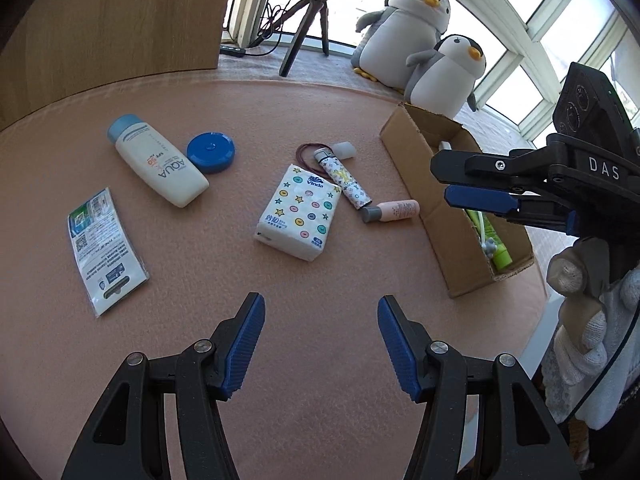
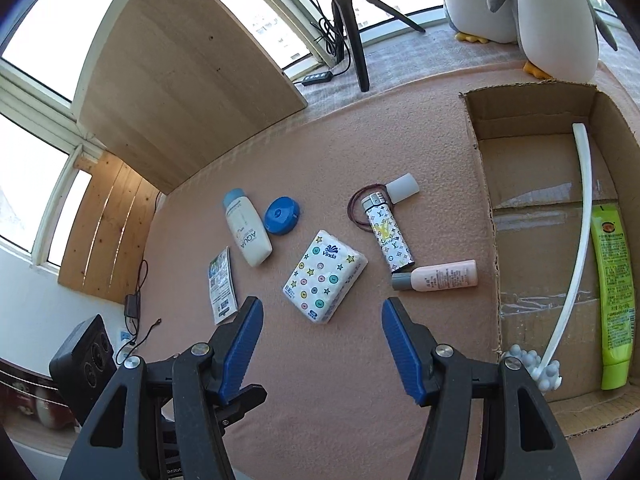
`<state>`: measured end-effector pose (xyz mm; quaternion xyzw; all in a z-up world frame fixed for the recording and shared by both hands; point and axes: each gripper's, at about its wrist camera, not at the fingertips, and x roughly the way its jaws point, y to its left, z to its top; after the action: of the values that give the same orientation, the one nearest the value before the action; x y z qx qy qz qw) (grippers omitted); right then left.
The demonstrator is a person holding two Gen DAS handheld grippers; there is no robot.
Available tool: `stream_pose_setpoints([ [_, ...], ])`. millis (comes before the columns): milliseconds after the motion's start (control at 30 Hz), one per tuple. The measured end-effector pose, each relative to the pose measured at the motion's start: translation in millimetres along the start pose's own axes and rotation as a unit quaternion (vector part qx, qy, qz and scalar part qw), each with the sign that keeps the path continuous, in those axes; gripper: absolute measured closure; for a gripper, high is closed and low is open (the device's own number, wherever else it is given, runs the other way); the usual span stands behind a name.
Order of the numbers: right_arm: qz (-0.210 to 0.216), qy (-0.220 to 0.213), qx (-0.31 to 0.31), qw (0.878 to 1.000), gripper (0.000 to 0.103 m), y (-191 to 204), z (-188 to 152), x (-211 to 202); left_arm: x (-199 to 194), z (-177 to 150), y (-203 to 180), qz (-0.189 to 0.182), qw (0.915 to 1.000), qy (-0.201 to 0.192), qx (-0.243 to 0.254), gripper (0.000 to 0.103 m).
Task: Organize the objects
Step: 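Move the left tool back to the Vinda tissue pack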
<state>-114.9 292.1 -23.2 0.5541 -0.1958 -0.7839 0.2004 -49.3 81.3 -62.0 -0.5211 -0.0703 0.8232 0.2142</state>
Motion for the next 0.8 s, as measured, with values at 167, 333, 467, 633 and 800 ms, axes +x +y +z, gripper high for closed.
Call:
stream_pose_setpoints([
  [167,-0.016,0.018,-0.003,1.0,0.049,8,10,29,-7,-3,17,0.007,0.9999,-0.003,-0.009,0.04],
  [333,-0.04,0.016,0.019,0.999,0.059,2,24,47,-12,-7,35,0.011,0.9995,-0.004,-0.028,0.04],
  [467,-0.044,0.015,0.039,0.998,0.059,-8,39,55,-16,-8,46,0.013,0.9993,-0.007,-0.035,0.04],
  [633,-0.051,0.04,0.029,0.997,0.059,-4,45,74,-16,-11,55,0.014,0.9989,-0.006,-0.045,0.041],
  [800,-0.057,0.053,0.031,0.996,0.059,1,43,94,-18,-12,62,0.018,0.9986,-0.007,-0.05,0.041],
])
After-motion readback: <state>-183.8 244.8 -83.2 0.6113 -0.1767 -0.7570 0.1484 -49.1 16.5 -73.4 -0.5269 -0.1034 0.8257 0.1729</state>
